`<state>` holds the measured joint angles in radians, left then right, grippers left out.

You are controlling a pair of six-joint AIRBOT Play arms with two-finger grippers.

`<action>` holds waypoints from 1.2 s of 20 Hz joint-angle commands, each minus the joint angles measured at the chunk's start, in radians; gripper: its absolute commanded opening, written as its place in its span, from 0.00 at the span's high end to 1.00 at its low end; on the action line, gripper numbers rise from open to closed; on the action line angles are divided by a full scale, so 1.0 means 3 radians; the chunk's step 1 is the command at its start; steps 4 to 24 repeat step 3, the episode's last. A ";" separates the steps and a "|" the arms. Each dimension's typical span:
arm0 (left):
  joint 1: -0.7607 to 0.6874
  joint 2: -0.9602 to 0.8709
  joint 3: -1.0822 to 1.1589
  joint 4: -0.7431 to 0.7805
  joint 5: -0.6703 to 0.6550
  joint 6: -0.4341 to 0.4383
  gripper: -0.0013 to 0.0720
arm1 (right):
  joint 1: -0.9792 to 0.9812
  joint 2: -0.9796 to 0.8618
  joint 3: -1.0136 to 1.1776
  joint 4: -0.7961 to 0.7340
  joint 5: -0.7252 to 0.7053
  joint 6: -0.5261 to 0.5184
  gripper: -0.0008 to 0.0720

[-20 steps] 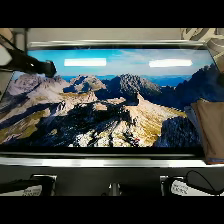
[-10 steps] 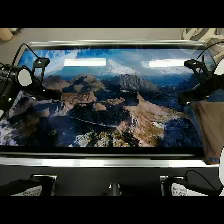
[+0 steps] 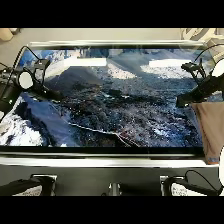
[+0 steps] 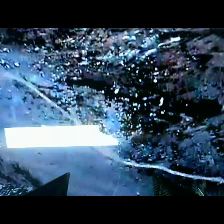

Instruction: Fold the shirts.

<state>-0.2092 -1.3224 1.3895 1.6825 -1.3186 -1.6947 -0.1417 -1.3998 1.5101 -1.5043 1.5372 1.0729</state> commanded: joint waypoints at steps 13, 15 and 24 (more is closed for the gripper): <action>0.0000 0.0003 -0.0003 0.0000 0.0006 -0.0001 0.13 | 0.0004 0.0003 -0.0001 0.0000 0.0003 0.0000 0.23; 0.0000 0.0003 -0.0003 0.0000 0.0006 -0.0001 0.13 | 0.0004 0.0003 -0.0001 0.0000 0.0003 0.0000 0.23; 0.0000 0.0003 -0.0003 0.0000 0.0006 -0.0001 0.13 | 0.0004 0.0003 -0.0001 0.0000 0.0003 0.0000 0.23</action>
